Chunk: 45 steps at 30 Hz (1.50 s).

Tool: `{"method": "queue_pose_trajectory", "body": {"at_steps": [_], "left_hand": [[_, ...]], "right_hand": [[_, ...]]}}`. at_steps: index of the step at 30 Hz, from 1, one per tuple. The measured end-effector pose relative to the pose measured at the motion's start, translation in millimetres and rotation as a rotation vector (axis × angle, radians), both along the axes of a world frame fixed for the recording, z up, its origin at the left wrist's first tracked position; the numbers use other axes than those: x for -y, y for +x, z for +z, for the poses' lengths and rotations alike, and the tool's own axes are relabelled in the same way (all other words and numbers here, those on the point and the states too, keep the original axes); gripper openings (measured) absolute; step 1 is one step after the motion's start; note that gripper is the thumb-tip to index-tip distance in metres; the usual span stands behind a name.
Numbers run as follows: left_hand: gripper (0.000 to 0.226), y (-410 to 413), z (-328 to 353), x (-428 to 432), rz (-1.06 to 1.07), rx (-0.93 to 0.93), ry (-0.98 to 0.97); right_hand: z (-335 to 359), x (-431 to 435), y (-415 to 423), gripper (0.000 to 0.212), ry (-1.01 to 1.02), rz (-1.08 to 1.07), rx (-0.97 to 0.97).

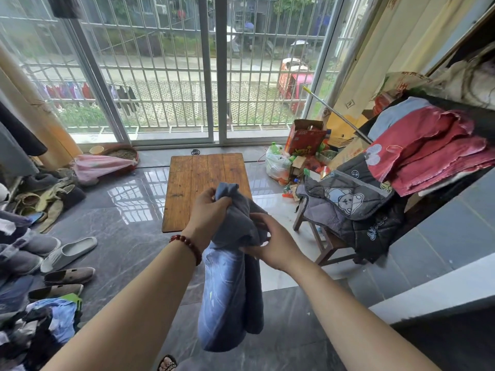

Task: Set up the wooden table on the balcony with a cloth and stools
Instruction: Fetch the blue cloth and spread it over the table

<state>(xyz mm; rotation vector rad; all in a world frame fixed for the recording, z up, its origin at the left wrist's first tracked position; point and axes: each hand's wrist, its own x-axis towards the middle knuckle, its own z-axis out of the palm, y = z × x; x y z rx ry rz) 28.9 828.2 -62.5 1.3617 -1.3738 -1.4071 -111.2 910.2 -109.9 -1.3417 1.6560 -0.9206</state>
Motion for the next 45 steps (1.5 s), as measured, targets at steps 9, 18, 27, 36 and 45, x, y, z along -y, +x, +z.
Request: {"method": "queue_pose_trajectory", "body": {"at_steps": [9, 18, 27, 36, 45], "left_hand": [[0.008, 12.0, -3.8, 2.3, -0.237, 0.391, -0.288], [0.011, 9.2, 9.2, 4.4, -0.292, 0.246, -0.187], [0.053, 15.5, -6.5, -3.4, -0.535, -0.007, -0.01], [0.021, 16.9, -21.0, 6.7, -0.116, 0.269, -0.262], [0.018, 19.0, -1.7, 16.5, 0.029, 0.121, -0.231]], "right_hand": [[40.1, 18.8, 0.2, 0.029, -0.122, -0.19, -0.009], [29.6, 21.4, -2.1, 0.074, -0.062, 0.172, 0.111], [37.6, 27.4, -8.5, 0.044, -0.212, -0.212, 0.092], [60.4, 28.7, -32.2, 0.024, -0.298, -0.601, 0.242], [58.5, 23.3, -58.3, 0.019, -0.158, -0.686, 0.335]]}}
